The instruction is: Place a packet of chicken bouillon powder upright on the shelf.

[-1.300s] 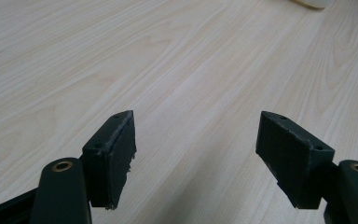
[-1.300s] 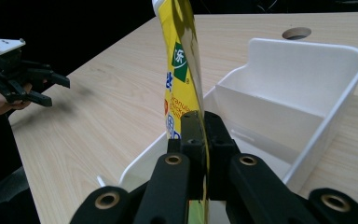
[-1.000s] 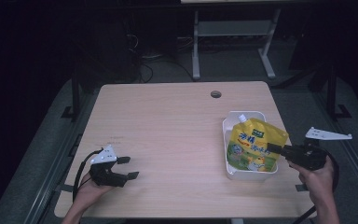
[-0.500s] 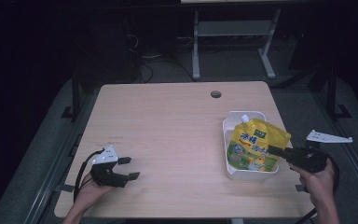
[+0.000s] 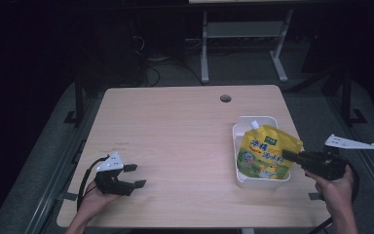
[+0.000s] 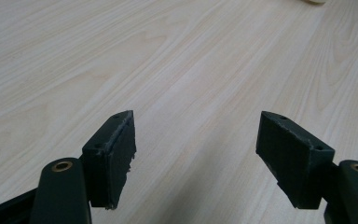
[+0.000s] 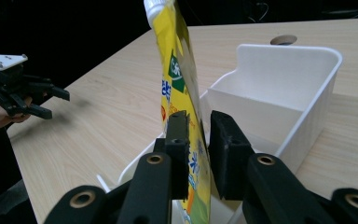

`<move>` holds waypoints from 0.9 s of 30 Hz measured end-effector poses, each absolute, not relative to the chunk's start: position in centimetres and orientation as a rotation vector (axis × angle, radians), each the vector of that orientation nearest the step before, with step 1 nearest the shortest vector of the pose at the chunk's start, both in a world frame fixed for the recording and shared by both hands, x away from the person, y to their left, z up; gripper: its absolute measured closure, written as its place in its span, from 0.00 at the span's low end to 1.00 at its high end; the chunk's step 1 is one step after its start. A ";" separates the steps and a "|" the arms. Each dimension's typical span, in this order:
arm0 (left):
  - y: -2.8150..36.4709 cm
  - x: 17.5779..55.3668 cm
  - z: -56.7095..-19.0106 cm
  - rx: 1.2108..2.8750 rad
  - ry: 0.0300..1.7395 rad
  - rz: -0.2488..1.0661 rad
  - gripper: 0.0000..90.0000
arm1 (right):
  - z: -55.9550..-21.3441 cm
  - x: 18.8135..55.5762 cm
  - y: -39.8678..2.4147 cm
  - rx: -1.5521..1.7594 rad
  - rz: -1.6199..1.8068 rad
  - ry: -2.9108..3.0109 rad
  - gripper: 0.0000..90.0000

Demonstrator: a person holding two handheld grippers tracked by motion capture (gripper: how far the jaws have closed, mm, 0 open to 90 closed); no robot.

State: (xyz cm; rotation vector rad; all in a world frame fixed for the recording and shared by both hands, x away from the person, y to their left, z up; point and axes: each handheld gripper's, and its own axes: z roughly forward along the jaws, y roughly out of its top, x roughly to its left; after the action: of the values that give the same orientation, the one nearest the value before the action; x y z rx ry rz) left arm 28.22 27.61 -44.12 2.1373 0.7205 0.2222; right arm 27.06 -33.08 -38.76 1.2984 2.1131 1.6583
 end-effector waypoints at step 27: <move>27.6 28.1 -44.0 2.134 0.721 0.228 0.31 | -35.6 21.8 -33.6 1.224 1.582 2.088 0.63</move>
State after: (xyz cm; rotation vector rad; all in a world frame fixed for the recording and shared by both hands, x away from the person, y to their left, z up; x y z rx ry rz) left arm 28.12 27.63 -43.99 2.1337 0.7214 0.2281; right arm 21.76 -33.63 -35.57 1.2240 2.0876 1.5825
